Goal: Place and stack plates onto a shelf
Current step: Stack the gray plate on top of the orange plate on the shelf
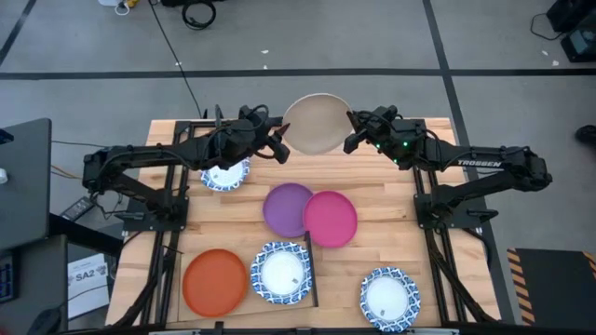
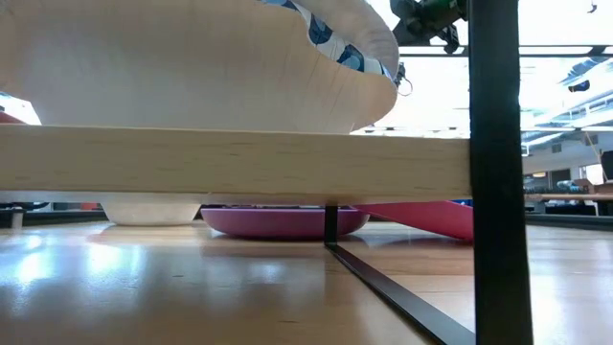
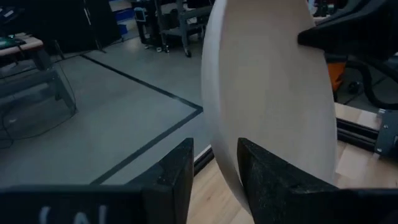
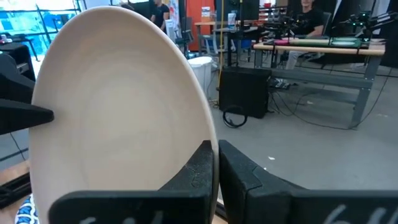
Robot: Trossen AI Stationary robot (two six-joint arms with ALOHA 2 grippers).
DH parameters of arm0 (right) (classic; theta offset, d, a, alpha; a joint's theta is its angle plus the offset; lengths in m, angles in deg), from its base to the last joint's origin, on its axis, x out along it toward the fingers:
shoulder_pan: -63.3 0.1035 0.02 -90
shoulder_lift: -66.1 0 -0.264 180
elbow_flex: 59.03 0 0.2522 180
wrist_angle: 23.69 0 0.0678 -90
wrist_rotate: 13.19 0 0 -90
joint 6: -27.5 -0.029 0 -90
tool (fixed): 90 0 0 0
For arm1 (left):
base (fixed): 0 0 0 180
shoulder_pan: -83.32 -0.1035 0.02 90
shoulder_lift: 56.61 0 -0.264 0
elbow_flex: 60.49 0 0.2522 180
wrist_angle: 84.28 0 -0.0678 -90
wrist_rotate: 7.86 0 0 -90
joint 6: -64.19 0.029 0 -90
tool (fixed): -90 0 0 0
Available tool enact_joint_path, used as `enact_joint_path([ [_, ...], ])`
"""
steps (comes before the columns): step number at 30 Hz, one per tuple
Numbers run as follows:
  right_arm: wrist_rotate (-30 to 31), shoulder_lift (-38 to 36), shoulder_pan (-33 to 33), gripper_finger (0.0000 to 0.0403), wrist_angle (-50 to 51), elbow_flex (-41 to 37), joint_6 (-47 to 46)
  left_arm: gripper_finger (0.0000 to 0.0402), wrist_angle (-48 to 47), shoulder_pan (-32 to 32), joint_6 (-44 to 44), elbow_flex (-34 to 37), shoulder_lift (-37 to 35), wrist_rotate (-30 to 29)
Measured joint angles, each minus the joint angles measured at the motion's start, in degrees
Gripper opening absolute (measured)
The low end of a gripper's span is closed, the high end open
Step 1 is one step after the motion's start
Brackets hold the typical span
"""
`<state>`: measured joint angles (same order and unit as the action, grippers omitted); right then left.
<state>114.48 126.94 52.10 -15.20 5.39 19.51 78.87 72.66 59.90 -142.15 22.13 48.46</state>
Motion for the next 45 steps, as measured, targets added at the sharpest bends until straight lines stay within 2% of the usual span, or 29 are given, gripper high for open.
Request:
enact_joint_path([
  [6, -0.4, 0.0, 0.0, 0.002, -0.1, 0.0, 0.0, 0.0065, 0.0, -0.4, 0.2, 0.0, 0.0, -0.1],
  [11, -3.1, 0.0, -0.1, 0.0022, 0.0, 0.0, 0.0, 0.0016, 0.2, -0.6, -0.2, 0.0, 0.0, -1.4],
  [18, -5.1, -0.1, -0.1, 0.0052, 0.2, 0.0, 0.0, 0.0019, -0.1, -0.6, 0.2, 0.0, 0.0, -1.6],
  [27, -11.9, -0.1, -0.1, 0.0082, -0.2, 0.0, 0.5, 0.0017, -0.4, -0.4, 0.8, 0.0, 0.0, -1.0],
  [31, -14.9, -0.1, -0.1, 0.0113, -0.1, 0.0, 1.7, 0.0017, -0.4, -0.4, 1.3, 0.0, 0.0, -0.9],
  [36, -17.8, -0.1, -0.1, 0.0172, 1.5, 0.0, 1.9, 0.0016, -1.3, -0.4, 1.5, 0.0, 0.0, -0.9],
  [45, -18.1, -0.2, -0.2, 0.0267, 2.3, 0.0, 2.1, 0.0016, -5.1, -0.4, 1.2, 0.0, 0.0, -1.1],
])
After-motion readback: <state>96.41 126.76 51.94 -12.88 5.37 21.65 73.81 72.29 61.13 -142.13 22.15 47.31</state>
